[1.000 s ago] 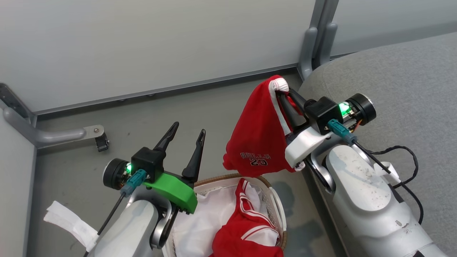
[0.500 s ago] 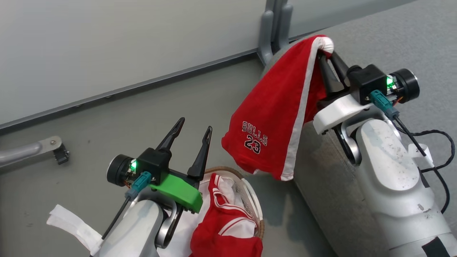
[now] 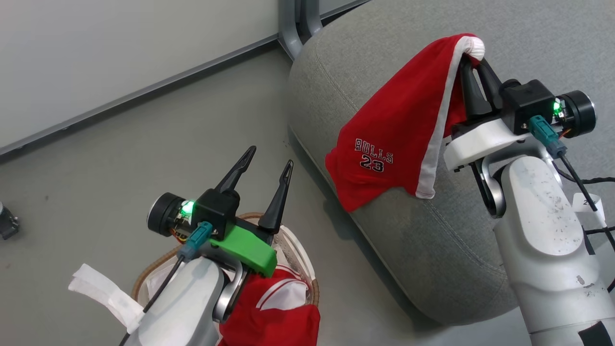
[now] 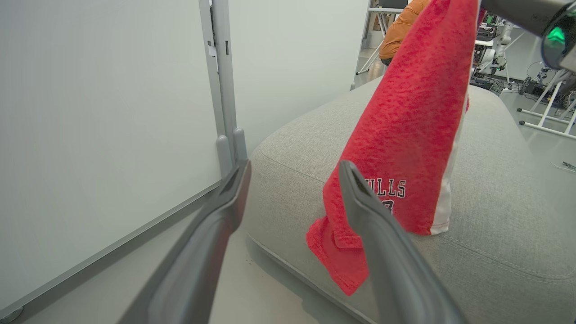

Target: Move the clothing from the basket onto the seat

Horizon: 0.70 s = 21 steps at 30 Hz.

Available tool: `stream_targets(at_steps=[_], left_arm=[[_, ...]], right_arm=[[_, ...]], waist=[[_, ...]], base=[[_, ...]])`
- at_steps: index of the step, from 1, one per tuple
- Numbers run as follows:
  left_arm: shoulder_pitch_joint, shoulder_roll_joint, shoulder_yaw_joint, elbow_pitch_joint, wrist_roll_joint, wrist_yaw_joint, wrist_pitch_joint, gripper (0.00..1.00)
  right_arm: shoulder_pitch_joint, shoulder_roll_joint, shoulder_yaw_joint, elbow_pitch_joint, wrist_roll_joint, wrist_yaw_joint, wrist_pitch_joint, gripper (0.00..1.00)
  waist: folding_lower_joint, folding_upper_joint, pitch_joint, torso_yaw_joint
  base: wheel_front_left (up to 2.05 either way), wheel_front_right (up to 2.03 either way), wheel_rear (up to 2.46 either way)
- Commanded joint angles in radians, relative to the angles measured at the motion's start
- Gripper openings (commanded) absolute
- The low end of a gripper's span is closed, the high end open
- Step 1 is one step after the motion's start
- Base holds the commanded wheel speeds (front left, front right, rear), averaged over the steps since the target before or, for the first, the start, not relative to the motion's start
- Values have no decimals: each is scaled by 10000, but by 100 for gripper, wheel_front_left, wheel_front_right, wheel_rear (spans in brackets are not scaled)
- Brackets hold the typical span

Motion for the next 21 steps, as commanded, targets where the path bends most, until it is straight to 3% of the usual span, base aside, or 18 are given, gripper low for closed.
stream_targets(at_steps=[1,8,13,21], left_arm=[[-148,18,-3,24,159,-32,-5,100],[-422,-49,-139,83,312,-133,-5,100],[-796,-113,-351,47,474,-252,-4,100],[-1388,-345,-650,-77,695,-301,3,100]], right_arm=[[113,-12,70,12,-113,-10,-25,0],[-321,-10,19,104,-370,-10,-25,0],[-1326,-232,-549,339,-778,-12,-25,0],[-3890,-1638,-1974,828,-1445,-12,-25,0]], waist=[[0,-1,343,-242],[0,-1,927,143],[0,-1,1485,830],[0,-1,2421,2239]], base=[[0,0,0],[0,0,0],[0,0,0],[0,0,0]])
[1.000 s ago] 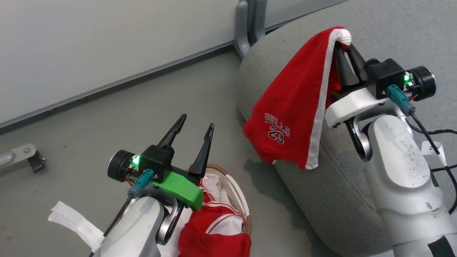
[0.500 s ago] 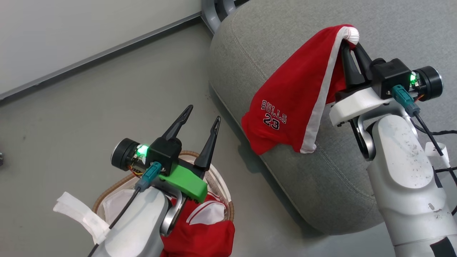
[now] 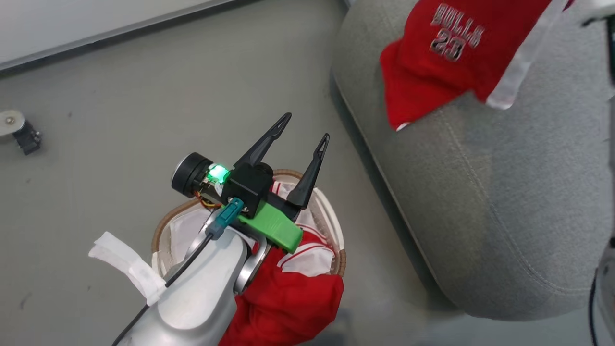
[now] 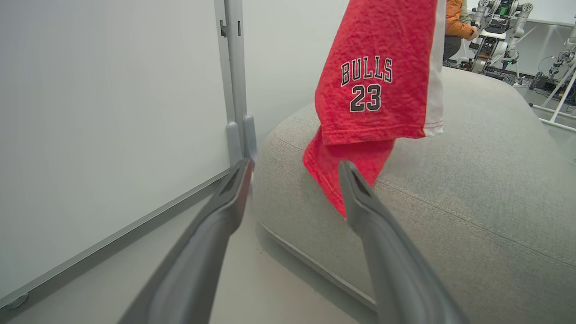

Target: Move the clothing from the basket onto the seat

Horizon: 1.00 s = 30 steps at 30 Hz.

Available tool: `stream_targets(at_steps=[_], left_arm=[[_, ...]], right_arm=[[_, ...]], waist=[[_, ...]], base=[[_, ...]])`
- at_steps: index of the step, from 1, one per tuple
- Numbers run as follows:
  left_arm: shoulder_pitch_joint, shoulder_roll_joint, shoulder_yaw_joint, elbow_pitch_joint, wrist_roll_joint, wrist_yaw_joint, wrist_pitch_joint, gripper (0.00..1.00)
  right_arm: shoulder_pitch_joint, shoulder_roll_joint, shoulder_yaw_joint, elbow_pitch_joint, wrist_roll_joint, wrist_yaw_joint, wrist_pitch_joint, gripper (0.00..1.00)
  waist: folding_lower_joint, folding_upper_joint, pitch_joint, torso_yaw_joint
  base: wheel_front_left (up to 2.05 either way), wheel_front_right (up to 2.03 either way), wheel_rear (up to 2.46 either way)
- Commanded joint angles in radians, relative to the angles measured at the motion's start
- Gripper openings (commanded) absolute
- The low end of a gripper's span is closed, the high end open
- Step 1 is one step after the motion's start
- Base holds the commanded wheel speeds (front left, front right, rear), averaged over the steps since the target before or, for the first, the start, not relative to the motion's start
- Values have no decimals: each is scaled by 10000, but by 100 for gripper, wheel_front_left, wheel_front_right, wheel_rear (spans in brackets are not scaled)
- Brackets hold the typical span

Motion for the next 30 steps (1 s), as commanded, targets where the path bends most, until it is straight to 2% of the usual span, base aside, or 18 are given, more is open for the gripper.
stream_targets(at_steps=[1,6,13,16,22,30], left_arm=[[-201,-40,-14,-61,99,0,1,100],[-294,-47,-69,-255,155,35,-3,100],[-443,-44,-136,-566,269,53,-6,100],[-567,-59,-191,-695,314,48,-5,100],[-777,-71,-342,-772,433,34,4,100],[-828,63,-374,-673,461,86,4,100]], right_arm=[[-361,-310,-178,28,-240,-14,-25,0],[-1757,-1615,-811,320,-692,-14,-18,0],[-2472,-2233,-1713,712,-1086,-14,228,0],[-2096,-2223,-2099,1144,-1237,-14,239,0],[-1118,-1784,-3379,2154,-1727,-14,158,0],[-312,-1133,-4439,3087,-2714,-14,24,0]], waist=[[-2,0,840,1030],[-2,0,1263,1556],[-2,0,1951,1953],[-2,0,2320,2063],[-2,0,2886,2163],[-2,0,3079,2064]], base=[[0,0,0],[0,0,0],[0,0,0],[0,0,0],[0,0,0],[0,0,0]])
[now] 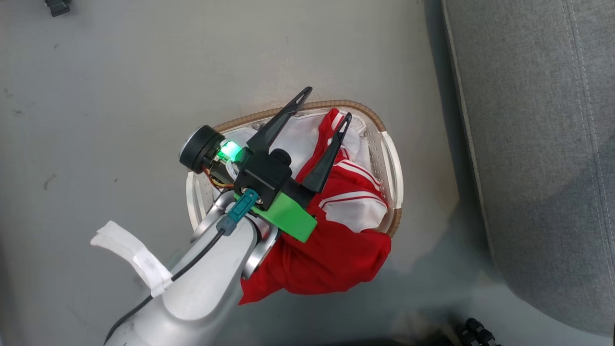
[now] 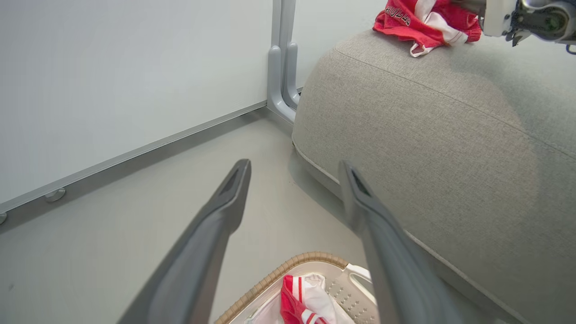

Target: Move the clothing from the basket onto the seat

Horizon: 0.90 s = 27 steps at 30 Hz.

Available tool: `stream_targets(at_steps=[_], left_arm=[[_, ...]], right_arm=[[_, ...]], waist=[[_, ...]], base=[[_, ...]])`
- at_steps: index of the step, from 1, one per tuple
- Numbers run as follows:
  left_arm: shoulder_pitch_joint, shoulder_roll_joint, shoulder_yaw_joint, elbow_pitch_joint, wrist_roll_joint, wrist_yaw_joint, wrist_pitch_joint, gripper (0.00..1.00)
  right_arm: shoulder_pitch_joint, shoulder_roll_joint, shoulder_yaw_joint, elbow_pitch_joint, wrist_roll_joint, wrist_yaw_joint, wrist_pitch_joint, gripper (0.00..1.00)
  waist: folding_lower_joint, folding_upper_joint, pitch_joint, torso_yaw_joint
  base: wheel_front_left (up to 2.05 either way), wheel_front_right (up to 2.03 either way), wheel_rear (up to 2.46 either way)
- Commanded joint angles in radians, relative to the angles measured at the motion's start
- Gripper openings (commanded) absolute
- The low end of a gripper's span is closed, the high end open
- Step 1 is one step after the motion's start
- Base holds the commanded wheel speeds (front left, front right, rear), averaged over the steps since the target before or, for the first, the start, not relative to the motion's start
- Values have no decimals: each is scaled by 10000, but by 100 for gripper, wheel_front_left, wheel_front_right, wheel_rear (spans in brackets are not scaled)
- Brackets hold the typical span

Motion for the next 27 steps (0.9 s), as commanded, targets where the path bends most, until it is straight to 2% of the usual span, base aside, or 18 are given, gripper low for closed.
stream_targets(at_steps=[1,2,3,5,6,7,18,27], left_arm=[[-114,78,33,35,-19,65,3,100],[-82,93,46,54,-37,82,3,100],[-41,107,62,81,-67,87,2,100],[29,131,95,126,-128,118,1,100],[54,136,113,140,-150,127,0,100],[84,154,140,165,-177,138,-1,100],[635,85,738,334,-533,256,-6,100],[1540,34,2023,403,-835,402,-7,100]], right_arm=[[180,49,-94,77,-130,-14,-67,0],[232,110,-129,116,-191,-14,-82,0],[306,184,-167,144,-244,-14,-83,5],[424,335,-130,81,-284,-14,-93,42],[487,387,-59,-19,-240,-14,-96,80],[602,452,35,-125,-173,-14,-98,100],[2425,876,1310,-972,852,-14,-104,100],[3254,728,2846,-1279,1712,-14,-106,100]], waist=[[-2,-1,-17,-61],[-2,-1,-42,-95],[-2,-1,-82,-136],[-2,-1,-180,-223],[-2,-1,-225,-260],[-2,-1,-297,-312],[-2,-1,-1702,-578],[-2,-1,-3507,-420]], base=[[0,0,0],[0,0,0],[0,0,0],[0,0,0],[0,0,0],[0,0,0],[0,0,0],[0,0,0]])
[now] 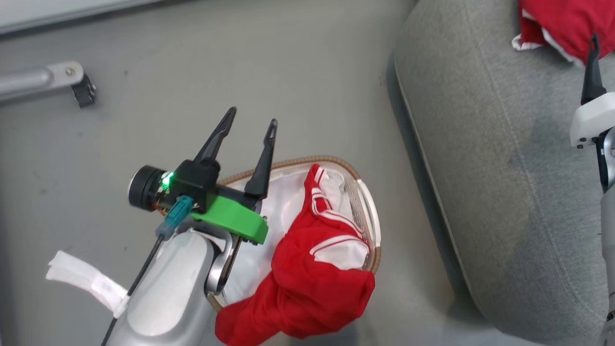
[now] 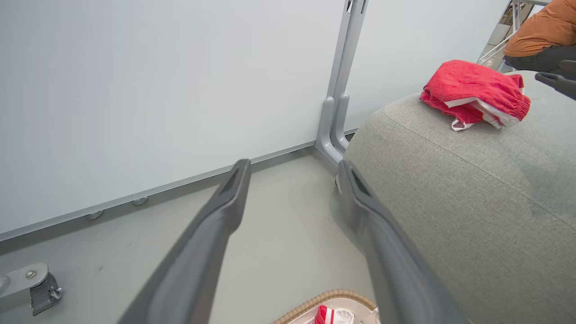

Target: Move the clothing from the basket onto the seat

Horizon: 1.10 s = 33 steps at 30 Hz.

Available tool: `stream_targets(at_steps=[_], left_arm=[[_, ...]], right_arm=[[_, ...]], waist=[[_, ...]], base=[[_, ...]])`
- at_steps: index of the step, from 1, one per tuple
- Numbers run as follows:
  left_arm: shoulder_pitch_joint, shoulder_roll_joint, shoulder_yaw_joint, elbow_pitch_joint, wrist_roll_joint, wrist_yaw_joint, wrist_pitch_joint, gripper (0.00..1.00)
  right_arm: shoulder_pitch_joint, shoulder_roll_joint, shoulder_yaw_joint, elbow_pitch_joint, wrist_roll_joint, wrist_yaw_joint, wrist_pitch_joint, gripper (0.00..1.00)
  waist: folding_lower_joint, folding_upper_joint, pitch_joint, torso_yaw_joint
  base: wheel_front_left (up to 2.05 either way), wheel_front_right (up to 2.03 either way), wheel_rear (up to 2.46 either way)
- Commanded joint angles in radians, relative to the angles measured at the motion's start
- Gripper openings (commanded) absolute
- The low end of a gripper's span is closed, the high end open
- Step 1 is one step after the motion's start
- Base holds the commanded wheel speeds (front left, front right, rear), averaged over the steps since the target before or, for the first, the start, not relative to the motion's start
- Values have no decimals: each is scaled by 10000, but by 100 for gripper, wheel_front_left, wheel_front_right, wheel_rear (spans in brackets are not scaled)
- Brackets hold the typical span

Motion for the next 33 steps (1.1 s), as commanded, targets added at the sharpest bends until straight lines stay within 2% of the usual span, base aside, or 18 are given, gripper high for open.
stream_targets(at_steps=[1,7,11,19,22,26,33], left_arm=[[298,-35,175,42,-91,18,-4,100],[1045,-199,992,171,-125,48,-4,100],[1727,-313,1673,165,-140,145,-4,100],[3208,-402,3283,-139,-57,302,-4,100],[3709,-484,3697,-171,16,204,-5,100],[4310,-624,4134,-251,18,106,-6,100],[4968,-751,4279,-242,260,-103,-5,100]], right_arm=[[247,-73,164,-85,155,-14,-50,100],[527,328,752,-476,758,-14,-49,100],[1147,864,1056,-1023,1300,-14,-49,100],[2870,1702,1902,-2000,2185,-14,-49,100],[3520,1814,2179,-2288,2396,-14,-50,100],[4326,1851,2940,-2596,3263,-14,-51,100],[5504,1833,3435,-2996,4044,-14,-50,100]], waist=[[1,-1,-1116,125],[1,-1,-2275,383],[1,-1,-2945,490],[1,-1,-3572,616],[1,-1,-3732,690],[1,-1,-3919,790],[1,-1,-4122,1039]], base=[[0,0,0],[0,0,0],[0,0,0],[0,0,0],[0,0,0],[0,0,0],[0,0,0]])
